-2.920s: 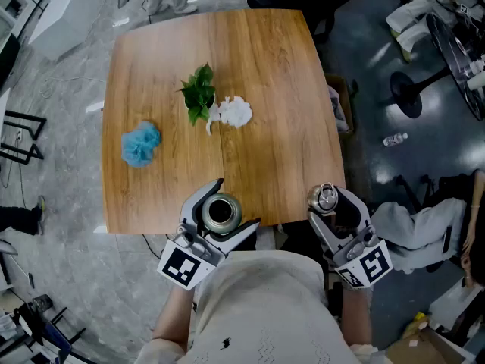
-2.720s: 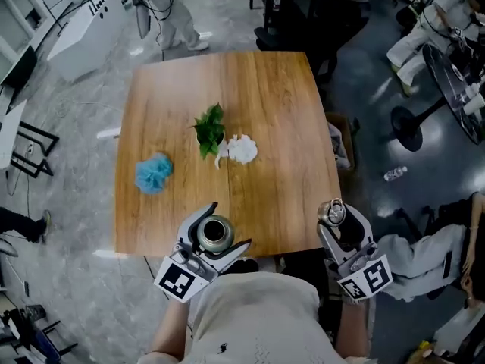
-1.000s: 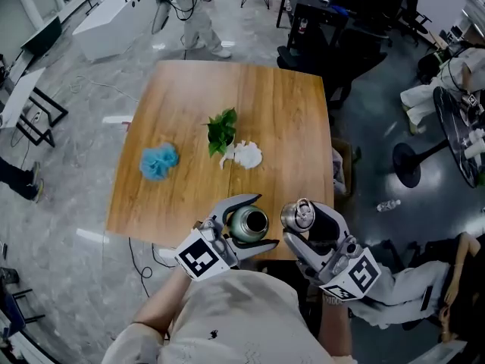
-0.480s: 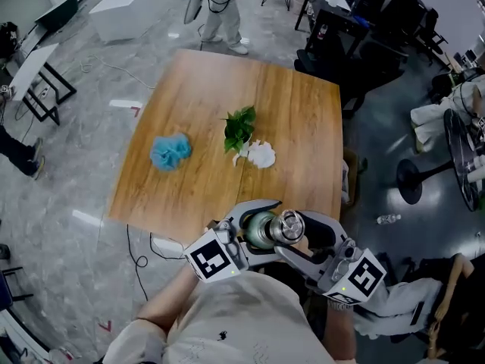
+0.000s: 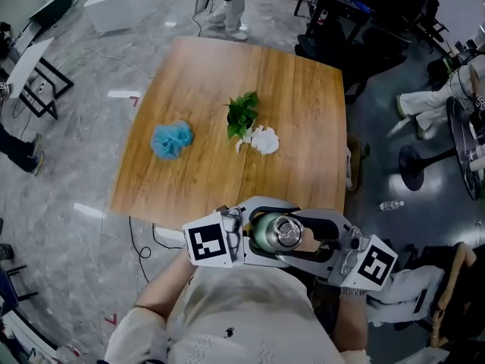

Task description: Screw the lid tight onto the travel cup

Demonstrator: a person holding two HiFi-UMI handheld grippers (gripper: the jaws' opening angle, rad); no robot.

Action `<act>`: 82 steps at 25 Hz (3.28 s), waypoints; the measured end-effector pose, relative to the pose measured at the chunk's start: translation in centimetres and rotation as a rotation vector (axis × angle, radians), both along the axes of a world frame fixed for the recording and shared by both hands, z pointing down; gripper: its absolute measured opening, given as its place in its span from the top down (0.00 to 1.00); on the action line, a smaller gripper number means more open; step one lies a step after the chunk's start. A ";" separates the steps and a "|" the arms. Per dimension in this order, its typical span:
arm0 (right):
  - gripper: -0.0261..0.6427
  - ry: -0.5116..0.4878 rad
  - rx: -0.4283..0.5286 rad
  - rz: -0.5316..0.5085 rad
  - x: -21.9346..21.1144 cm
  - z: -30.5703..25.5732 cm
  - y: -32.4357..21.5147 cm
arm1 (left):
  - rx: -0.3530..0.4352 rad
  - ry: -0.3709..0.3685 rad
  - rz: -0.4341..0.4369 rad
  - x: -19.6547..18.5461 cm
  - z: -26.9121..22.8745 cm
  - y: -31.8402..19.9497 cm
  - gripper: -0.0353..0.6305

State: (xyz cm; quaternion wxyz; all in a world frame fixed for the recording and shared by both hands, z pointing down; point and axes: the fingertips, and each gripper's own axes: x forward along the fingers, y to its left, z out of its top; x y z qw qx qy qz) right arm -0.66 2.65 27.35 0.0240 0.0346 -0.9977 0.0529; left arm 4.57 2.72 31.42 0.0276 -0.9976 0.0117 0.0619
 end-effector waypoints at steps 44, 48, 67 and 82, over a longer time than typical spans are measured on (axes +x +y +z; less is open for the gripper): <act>0.59 -0.009 -0.008 0.410 1.1 0.5 -2.5 | 0.078 -0.107 -0.484 -0.3 2.0 -4.5 0.34; 0.59 -0.016 -0.040 0.623 2.0 1.0 -3.8 | 0.042 -0.157 -0.579 -0.1 3.0 -5.9 0.34; 0.57 0.136 0.045 0.030 1.2 2.5 0.1 | 0.016 -0.075 -0.208 1.5 3.5 -0.8 0.34; 0.57 0.192 -0.064 0.681 1.1 4.3 -3.7 | 0.011 -0.074 -0.419 0.9 4.6 -4.8 0.34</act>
